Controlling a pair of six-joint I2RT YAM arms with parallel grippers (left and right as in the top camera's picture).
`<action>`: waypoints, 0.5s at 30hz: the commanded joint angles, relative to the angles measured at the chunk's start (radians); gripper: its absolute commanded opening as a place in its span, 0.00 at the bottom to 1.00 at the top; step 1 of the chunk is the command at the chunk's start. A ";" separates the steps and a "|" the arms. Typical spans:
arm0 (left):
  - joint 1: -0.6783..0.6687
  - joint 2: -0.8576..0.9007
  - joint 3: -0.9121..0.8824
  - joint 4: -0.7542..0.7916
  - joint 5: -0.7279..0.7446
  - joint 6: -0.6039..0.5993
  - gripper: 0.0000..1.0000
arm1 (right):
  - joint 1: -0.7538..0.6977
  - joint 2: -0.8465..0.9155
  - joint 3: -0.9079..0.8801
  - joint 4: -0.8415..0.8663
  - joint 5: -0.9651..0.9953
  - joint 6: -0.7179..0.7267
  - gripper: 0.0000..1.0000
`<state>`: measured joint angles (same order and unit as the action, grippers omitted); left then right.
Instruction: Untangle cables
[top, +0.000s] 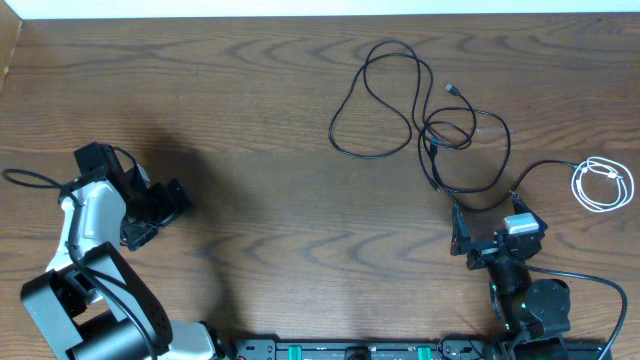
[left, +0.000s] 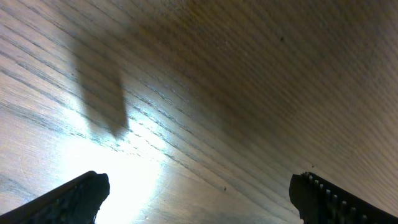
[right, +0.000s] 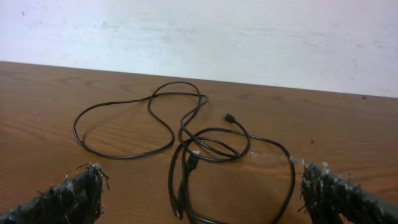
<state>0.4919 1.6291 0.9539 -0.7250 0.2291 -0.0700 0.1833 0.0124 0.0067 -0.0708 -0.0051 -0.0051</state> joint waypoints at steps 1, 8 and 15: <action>0.001 0.011 -0.004 -0.002 -0.013 0.014 0.98 | -0.002 -0.007 -0.001 -0.005 -0.005 -0.011 0.99; 0.001 0.016 -0.004 0.002 -0.013 0.014 0.98 | -0.002 -0.007 -0.001 -0.005 -0.005 -0.011 0.99; 0.000 -0.036 -0.004 0.005 -0.013 0.014 0.98 | -0.002 -0.007 -0.001 -0.005 -0.005 -0.011 0.99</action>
<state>0.4919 1.6291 0.9539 -0.7208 0.2287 -0.0700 0.1833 0.0124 0.0067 -0.0708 -0.0051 -0.0051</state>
